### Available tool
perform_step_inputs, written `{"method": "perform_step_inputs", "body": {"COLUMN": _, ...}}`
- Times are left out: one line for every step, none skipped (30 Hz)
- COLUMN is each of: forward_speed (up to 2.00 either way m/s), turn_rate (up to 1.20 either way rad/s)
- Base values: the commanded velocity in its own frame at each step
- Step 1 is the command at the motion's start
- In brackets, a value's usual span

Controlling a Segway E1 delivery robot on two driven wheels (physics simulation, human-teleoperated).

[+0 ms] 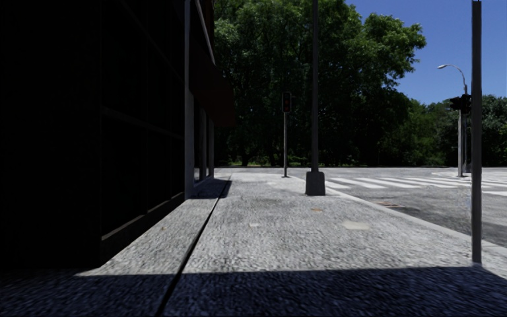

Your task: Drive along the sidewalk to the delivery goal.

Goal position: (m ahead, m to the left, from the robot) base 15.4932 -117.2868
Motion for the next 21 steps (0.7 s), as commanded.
{"method": "perform_step_inputs", "body": {"forward_speed": 2.00, "turn_rate": 0.00}}
{"method": "perform_step_inputs", "body": {"forward_speed": 2.00, "turn_rate": 0.00}}
{"method": "perform_step_inputs", "body": {"forward_speed": 2.00, "turn_rate": 0.00}}
{"method": "perform_step_inputs", "body": {"forward_speed": 2.00, "turn_rate": 0.00}}
{"method": "perform_step_inputs", "body": {"forward_speed": 2.00, "turn_rate": 0.00}}
{"method": "perform_step_inputs", "body": {"forward_speed": 2.00, "turn_rate": 0.00}}
{"method": "perform_step_inputs", "body": {"forward_speed": 2.00, "turn_rate": 0.00}}
{"method": "perform_step_inputs", "body": {"forward_speed": 2.00, "turn_rate": 0.00}}
{"method": "perform_step_inputs", "body": {"forward_speed": 2.00, "turn_rate": 0.00}}
{"method": "perform_step_inputs", "body": {"forward_speed": 2.00, "turn_rate": 0.00}}
{"method": "perform_step_inputs", "body": {"forward_speed": 2.00, "turn_rate": 0.00}}
{"method": "perform_step_inputs", "body": {"forward_speed": 2.00, "turn_rate": 0.00}}
{"method": "perform_step_inputs", "body": {"forward_speed": 2.00, "turn_rate": 0.00}}
{"method": "perform_step_inputs", "body": {"forward_speed": 2.00, "turn_rate": 0.00}}
{"method": "perform_step_inputs", "body": {"forward_speed": 2.00, "turn_rate": 0.00}}
{"method": "perform_step_inputs", "body": {"forward_speed": 2.00, "turn_rate": 0.00}}
{"method": "perform_step_inputs", "body": {"forward_speed": 2.00, "turn_rate": 0.00}}
{"method": "perform_step_inputs", "body": {"forward_speed": 2.00, "turn_rate": 0.00}}
{"method": "perform_step_inputs", "body": {"forward_speed": 2.00, "turn_rate": 0.00}}
{"method": "perform_step_inputs", "body": {"forward_speed": 2.00, "turn_rate": 0.00}}
{"method": "perform_step_inputs", "body": {"forward_speed": 2.00, "turn_rate": 0.00}}
